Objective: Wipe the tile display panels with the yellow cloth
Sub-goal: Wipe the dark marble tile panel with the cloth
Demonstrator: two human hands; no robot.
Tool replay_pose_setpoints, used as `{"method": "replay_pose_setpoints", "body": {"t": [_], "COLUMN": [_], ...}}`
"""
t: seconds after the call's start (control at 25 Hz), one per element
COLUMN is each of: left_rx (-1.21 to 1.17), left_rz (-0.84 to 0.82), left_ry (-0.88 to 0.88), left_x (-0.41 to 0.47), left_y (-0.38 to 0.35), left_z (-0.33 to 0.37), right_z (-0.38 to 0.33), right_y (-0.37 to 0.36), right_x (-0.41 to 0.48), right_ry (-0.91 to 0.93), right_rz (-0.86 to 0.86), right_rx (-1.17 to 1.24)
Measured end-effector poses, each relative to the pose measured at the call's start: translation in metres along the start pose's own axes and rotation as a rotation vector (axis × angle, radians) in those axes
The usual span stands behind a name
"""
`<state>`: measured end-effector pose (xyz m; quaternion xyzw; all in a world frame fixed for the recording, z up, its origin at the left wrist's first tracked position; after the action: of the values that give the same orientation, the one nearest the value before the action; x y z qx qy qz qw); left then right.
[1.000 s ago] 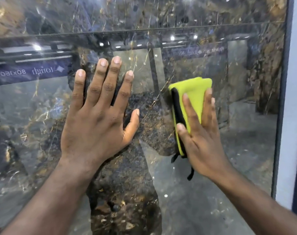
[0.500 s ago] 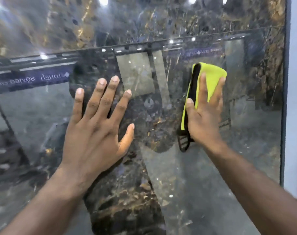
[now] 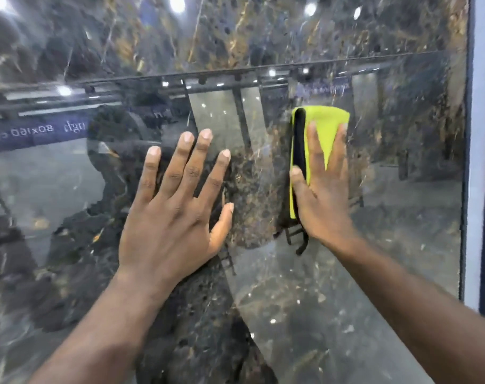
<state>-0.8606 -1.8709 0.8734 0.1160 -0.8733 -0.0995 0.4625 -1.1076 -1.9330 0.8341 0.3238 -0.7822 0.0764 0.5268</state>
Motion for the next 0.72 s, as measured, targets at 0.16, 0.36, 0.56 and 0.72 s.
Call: {"method": "replay_pose_setpoints", "body": {"t": [0.16, 0.36, 0.56, 0.72], "left_rx": [-0.033, -0.076, -0.068, -0.066], "left_rz": [0.002, 0.027, 0.024, 0.006], "left_ry": [-0.002, 0.007, 0.023, 0.012], "left_x": [-0.004, -0.005, -0.005, -0.004], "left_y": [-0.005, -0.007, -0.007, -0.005], "left_z": [0.001, 0.002, 0.002, 0.003], "right_z": [0.018, -0.009, 0.007, 0.000], "right_y": [0.001, 0.003, 0.006, 0.010], "right_x": [-0.044, -0.002, -0.044, 0.012], "right_ry": [0.102, -0.039, 0.044, -0.063], "right_rz": [-0.115, -0.043, -0.194, -0.043], "right_rx": [-0.071, -0.011, -0.050, -0.011]}}
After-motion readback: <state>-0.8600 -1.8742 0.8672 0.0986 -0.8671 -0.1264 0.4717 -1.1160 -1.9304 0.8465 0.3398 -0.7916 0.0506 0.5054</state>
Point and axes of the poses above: each hand's wrist, its own x-axis towards the middle knuckle, its own y-axis out of the back of the hand, z = x × y, the point moved 1 cm from there along x, towards the middle knuckle, and after that the axes turned 5 degrees about -x, right-handed, at the moved point
